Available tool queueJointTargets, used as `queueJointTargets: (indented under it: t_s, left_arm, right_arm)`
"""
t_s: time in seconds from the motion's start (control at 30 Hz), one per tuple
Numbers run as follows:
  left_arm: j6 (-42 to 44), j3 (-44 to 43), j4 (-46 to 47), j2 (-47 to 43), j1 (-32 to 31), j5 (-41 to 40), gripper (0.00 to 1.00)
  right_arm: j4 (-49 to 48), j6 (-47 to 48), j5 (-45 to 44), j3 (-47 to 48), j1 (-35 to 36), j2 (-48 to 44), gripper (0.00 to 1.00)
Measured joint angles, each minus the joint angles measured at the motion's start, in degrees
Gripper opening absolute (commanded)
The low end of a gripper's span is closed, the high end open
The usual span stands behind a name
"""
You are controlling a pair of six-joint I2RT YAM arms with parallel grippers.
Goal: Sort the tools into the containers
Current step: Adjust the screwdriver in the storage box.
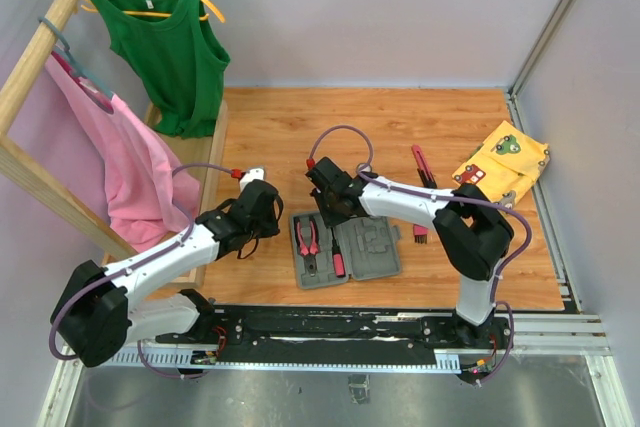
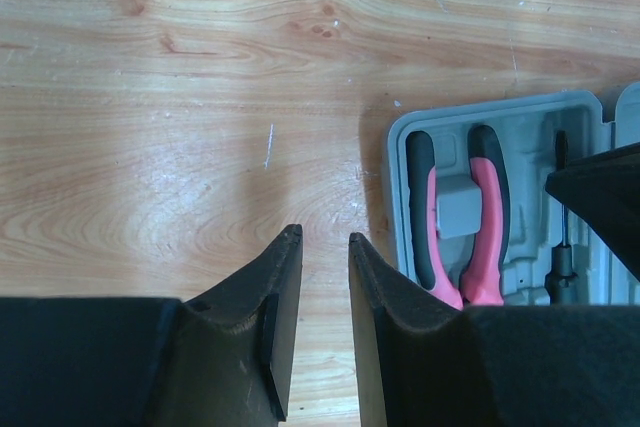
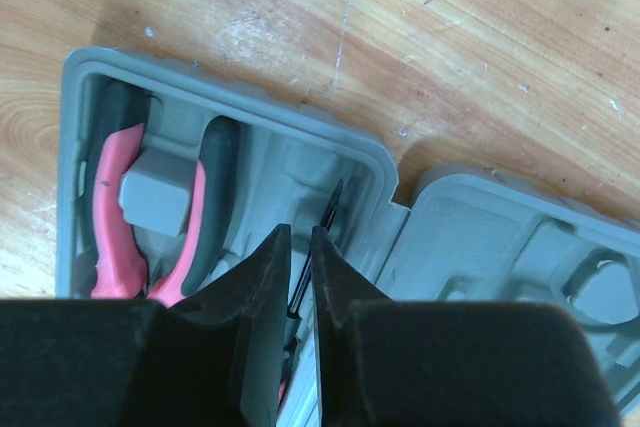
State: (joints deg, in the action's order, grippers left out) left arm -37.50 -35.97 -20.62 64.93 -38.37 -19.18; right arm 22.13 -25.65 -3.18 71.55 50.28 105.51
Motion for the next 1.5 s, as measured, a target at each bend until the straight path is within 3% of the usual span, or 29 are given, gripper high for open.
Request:
queueJointTargets:
  t_s: [0.6,0.93,1.17,1.5]
  left_arm:
    - [0.02,0.35,0.81,1.14,0.00,0.68,0.29]
    - [0.92,-0.39,-0.42,0.50,0.00,-0.26,0.30]
    - [2.93,-2.23,-1.60,-2.10,0.00,-0.31,0.34]
    - [4.09,-4.85,-3.19,-1.03,0.00,-0.31,0.39]
  right_arm:
    - [0.07,0.66,0.39,0.76,-1.05,0.66,0.17]
    - [-0.24,2.89,-1.40,-4.61,-2.10,-15.23,0.24]
    - [0.87,3.21,-3.87,-12.33,-10.73,-23.50,0.29]
    - [5.40,4.57,-5.70,-19.08,-26.18,-28.41,0.35]
